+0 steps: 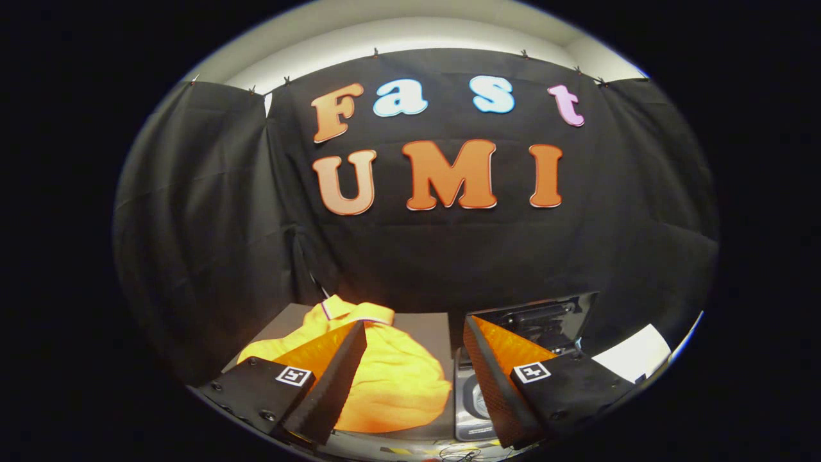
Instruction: Put the clothes into the washing machine and then close the washing machine lid.
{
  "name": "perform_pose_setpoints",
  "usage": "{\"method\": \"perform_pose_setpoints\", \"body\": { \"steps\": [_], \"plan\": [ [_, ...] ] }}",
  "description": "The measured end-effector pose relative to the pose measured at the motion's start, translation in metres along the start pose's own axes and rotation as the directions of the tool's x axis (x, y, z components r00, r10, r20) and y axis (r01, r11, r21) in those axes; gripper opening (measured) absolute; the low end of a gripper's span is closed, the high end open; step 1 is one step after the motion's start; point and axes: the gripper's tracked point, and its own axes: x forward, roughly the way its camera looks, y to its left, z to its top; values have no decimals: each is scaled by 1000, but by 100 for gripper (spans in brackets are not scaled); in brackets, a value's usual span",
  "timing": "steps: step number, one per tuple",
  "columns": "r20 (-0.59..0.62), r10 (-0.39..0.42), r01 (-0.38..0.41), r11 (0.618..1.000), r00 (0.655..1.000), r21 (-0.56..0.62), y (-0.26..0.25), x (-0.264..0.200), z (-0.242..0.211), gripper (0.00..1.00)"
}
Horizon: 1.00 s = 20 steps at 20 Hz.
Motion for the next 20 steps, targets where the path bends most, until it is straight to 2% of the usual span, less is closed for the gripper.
{"method": "perform_pose_setpoints", "body": {
  "steps": [4,7,14,20],
  "plan": [
    [-75,70,-73,997,995,-31,56,23,-31,99],
    [-123,90,-96,994,988,-45,88,42,-58,99],
    [-254,36,-53,997,966,-60,111,81,-115,99],
    [-274,-4,-21,996,962,-86,113,88,-129,99]
  ]
}}
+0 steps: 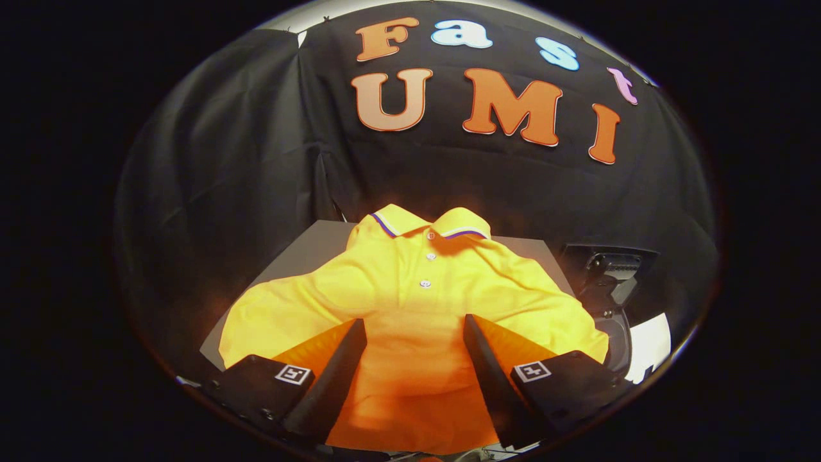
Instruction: Put the clothes into the washing machine and then close the washing machine lid.
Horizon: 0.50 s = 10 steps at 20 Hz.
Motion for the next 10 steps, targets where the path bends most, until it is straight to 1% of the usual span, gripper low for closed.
{"method": "perform_pose_setpoints", "body": {
  "steps": [5,8,10],
  "plan": [
    [5,-8,8,1000,1000,28,0,5,3,99],
    [6,-14,14,1000,1000,-10,0,12,3,99],
    [19,0,0,1000,1000,-1,2,15,3,99]
  ]
}}
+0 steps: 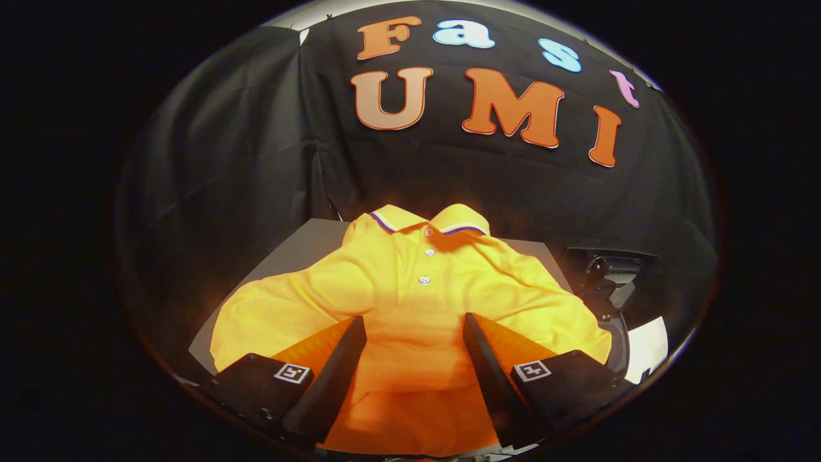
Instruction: Put the clothes into the washing machine and then close the washing machine lid.
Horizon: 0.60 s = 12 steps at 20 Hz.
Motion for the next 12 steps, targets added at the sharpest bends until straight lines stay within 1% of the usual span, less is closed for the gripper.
{"method": "perform_pose_setpoints", "body": {
  "steps": [1,2,5,6,7,8,9,12],
  "plan": [
    [5,11,-11,1000,1000,6,0,-1,0,99],
    [18,15,-15,1000,1000,15,0,0,0,96],
    [32,28,-29,999,999,21,-6,5,2,70],
    [34,31,-32,999,999,28,-10,6,2,64],
    [36,36,-37,998,999,42,-14,5,1,46],
    [35,40,-42,998,999,55,-17,4,1,39],
    [31,55,-57,996,998,66,-16,3,0,27],
    [4,101,-101,994,995,47,-17,-1,-2,16]
  ]
}}
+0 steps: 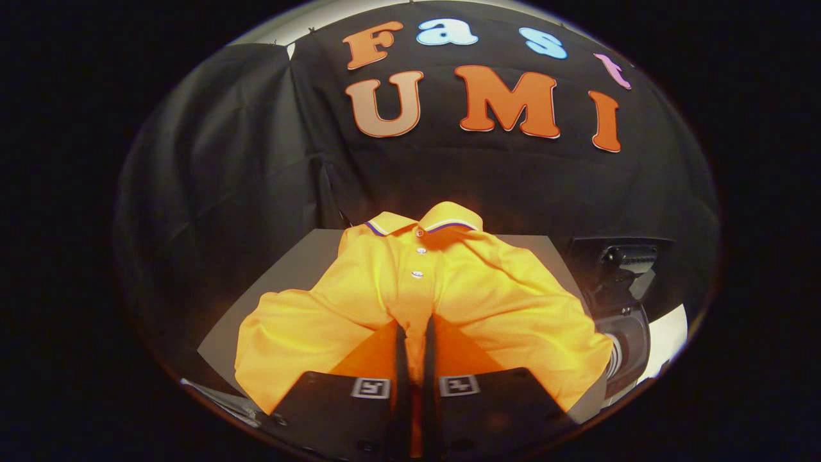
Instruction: Put the clothes into the washing machine and then close the washing machine lid.
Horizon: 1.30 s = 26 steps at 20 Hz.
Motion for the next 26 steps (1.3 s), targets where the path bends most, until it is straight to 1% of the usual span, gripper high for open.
{"method": "perform_pose_setpoints", "body": {
  "steps": [2,4,6,8,13,16,20,26],
  "plan": [
    [-8,10,-10,999,1000,-43,-7,-11,-2,9],
    [-8,14,-15,998,1000,-57,-9,-17,-3,8],
    [-17,37,-37,999,999,-39,-11,-23,-7,9],
    [-18,44,-44,999,999,-4,-21,-32,-2,9],
    [23,15,-16,998,1000,55,-58,-62,17,8],
    [63,-23,17,996,998,88,-88,-81,33,8],
    [99,-95,80,986,991,149,-143,-102,47,8],
    [102,-214,185,953,971,239,-233,-122,46,8]
  ]
}}
